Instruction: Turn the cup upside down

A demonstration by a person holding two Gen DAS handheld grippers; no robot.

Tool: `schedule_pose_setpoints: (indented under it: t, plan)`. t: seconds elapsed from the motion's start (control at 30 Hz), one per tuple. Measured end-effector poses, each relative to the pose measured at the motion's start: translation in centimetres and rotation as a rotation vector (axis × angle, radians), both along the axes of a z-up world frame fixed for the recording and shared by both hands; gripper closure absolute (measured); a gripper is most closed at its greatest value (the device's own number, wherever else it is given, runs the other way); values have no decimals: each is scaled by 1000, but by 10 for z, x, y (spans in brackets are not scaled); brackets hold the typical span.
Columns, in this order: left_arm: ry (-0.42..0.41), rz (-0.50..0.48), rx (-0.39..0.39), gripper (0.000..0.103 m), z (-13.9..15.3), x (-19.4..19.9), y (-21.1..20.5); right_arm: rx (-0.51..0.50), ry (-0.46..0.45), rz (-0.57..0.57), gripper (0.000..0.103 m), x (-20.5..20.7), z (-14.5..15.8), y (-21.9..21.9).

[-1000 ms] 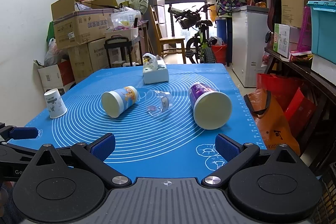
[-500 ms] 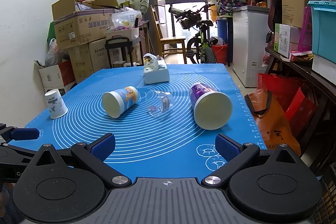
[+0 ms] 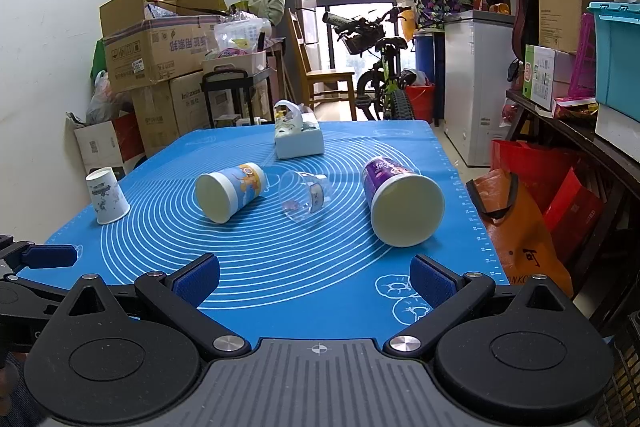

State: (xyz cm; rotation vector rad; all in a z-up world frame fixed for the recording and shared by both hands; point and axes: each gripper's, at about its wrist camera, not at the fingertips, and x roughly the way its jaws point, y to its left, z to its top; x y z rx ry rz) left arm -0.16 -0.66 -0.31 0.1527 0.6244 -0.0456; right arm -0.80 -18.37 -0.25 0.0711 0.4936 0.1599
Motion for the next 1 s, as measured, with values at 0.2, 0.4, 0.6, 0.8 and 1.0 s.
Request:
schedule_pose_setpoints:
  t: [0.2,0.4,0.6,0.8,1.0]
  plan:
    - [0,0,-1,9,0,0,0,0,0,0,2,0,0,0]
    - [1,1,1,9,0,0,0,1,1,1,2,1,-1,-1]
    - [2,1,1,9,-1,0,0,0,3,5,2,1,1,3]
    - [1,2,5,9,-1,2,2,7,11,8,2,4,-1,3]
    - [-4,-7,26,9,1,12,1,12,13,6,2,7,-1,1]
